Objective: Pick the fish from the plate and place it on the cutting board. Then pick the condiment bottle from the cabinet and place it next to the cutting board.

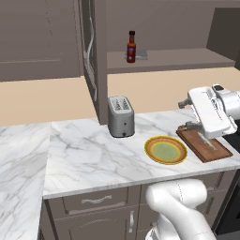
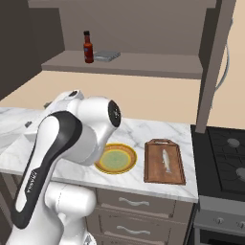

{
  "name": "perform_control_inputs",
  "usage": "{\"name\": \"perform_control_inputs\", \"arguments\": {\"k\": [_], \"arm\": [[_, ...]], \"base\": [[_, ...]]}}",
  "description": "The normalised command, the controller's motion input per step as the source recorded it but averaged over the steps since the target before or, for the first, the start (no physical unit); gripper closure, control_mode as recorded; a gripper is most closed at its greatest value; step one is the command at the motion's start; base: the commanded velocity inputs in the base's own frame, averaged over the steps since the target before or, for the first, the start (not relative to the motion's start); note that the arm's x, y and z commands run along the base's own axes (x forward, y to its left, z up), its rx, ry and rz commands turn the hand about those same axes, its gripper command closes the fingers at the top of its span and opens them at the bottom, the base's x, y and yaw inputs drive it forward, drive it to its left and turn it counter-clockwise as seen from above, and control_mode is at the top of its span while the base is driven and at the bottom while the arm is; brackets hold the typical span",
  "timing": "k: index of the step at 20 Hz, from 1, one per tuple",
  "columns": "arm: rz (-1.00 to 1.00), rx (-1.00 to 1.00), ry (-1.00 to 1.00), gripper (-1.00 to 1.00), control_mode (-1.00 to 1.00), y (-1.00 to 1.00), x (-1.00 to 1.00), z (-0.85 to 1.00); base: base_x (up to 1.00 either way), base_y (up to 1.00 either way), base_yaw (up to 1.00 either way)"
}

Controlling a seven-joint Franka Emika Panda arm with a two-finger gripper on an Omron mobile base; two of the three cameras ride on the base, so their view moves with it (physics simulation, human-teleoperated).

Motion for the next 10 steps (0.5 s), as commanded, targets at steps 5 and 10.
{"name": "perform_control_inputs", "arguments": {"k": [5,10], "arm": [[0.00,0.04,-0.02,-1.00,-1.00,0.14,0.00,0.18],[-0.02,0.01,-0.05,-1.00,-1.00,0.08,0.01,0.29]], "base": [[0.00,0.00,0.00],[0.00,0.00,0.00]]}}
